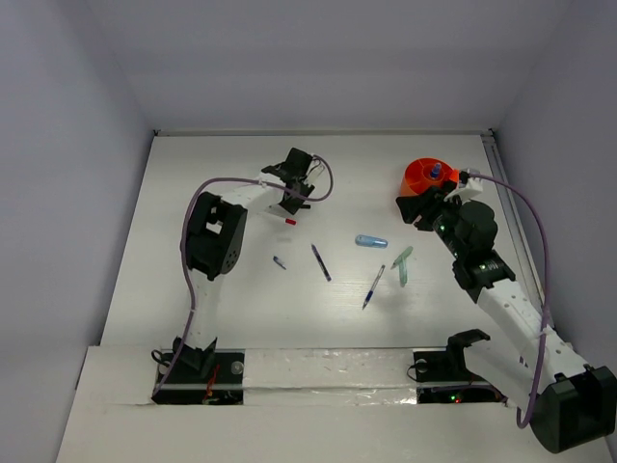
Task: Sort the stationery into containers
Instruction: Pick up the pen from the center of the board, then place the pen in the storage box.
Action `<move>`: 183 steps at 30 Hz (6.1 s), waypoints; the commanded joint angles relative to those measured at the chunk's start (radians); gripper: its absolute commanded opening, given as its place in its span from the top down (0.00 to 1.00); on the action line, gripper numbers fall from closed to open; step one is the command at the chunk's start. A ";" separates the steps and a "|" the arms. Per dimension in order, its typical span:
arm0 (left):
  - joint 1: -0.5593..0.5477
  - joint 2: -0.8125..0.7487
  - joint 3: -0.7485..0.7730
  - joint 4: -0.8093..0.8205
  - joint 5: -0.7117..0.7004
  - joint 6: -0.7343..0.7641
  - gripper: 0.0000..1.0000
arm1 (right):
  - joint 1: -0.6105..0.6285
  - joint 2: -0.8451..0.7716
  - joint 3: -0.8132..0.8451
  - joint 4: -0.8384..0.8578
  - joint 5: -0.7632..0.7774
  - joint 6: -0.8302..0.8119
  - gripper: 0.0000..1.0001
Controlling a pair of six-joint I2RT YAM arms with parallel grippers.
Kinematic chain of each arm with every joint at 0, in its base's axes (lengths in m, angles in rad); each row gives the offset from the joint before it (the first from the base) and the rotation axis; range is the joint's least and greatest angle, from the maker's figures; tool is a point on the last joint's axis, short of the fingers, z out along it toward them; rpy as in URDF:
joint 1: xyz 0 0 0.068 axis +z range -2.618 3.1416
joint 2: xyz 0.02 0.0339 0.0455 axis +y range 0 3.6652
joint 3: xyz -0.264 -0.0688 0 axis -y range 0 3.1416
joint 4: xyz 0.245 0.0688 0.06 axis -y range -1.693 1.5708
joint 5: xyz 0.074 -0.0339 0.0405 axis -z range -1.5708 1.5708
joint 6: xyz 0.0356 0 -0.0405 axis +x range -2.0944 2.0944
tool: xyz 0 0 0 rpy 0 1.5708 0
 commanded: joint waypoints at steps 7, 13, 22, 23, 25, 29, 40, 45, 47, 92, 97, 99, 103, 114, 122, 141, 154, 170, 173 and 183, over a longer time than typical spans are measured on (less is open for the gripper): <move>0.041 0.050 0.040 0.019 0.027 0.014 0.80 | 0.003 0.019 -0.010 0.070 -0.002 0.003 0.41; 0.059 0.069 0.055 0.031 0.036 0.014 1.00 | 0.003 0.070 -0.010 0.088 -0.017 0.003 0.39; 0.059 0.029 0.077 0.046 0.058 -0.016 1.00 | 0.003 0.145 0.006 0.108 -0.078 -0.003 0.17; 0.059 0.011 0.071 0.056 0.066 -0.021 1.00 | 0.003 0.157 0.009 0.111 -0.092 -0.004 0.16; 0.059 -0.054 0.035 0.094 0.087 -0.032 1.00 | 0.003 0.177 0.015 0.114 -0.129 -0.006 0.15; 0.059 -0.077 0.032 0.067 0.131 -0.035 1.00 | 0.003 0.207 0.024 0.119 -0.158 -0.004 0.14; 0.079 0.038 0.072 0.011 0.118 -0.044 0.63 | 0.003 0.199 0.029 0.108 -0.177 -0.007 0.14; 0.088 0.044 0.078 0.020 0.105 -0.044 0.58 | 0.003 0.205 0.029 0.110 -0.189 -0.004 0.14; 0.088 0.047 0.084 0.019 0.107 -0.041 0.58 | 0.003 0.203 0.029 0.111 -0.189 -0.004 0.14; 0.108 -0.124 0.066 -0.026 0.309 -0.217 1.00 | 0.003 0.217 0.024 0.150 -0.259 0.009 0.07; 0.084 -0.210 0.044 0.037 0.323 -0.251 1.00 | 0.003 0.259 0.020 0.185 -0.312 0.025 0.01; 0.061 -0.236 0.041 0.045 0.345 -0.254 1.00 | 0.003 0.259 0.015 0.200 -0.318 0.029 0.00; -0.011 -0.273 0.018 0.080 0.388 -0.272 1.00 | 0.003 0.243 -0.003 0.240 -0.333 0.049 0.00; -0.135 -0.388 -0.248 0.417 0.638 -0.456 1.00 | 0.003 0.214 -0.042 0.274 -0.270 0.074 0.00; -0.174 -0.421 -0.353 0.611 0.750 -0.547 1.00 | 0.003 0.262 -0.033 0.285 -0.292 0.086 0.00; -0.260 -0.427 -0.394 0.757 0.865 -0.604 1.00 | 0.003 0.231 -0.068 0.308 -0.224 0.101 0.26; -0.269 -0.442 -0.443 0.852 0.899 -0.647 1.00 | 0.003 0.207 -0.083 0.314 -0.195 0.105 0.32; -0.297 -0.419 -0.425 0.840 0.831 -0.634 0.67 | 0.003 0.194 -0.077 0.282 -0.165 0.089 0.93; -0.316 -0.465 -0.469 0.829 0.785 -0.613 0.52 | 0.003 0.167 -0.080 0.250 -0.100 0.080 0.97; -0.390 -0.730 -0.713 0.778 0.480 -0.545 0.33 | 0.003 0.041 -0.034 0.144 0.195 0.036 0.96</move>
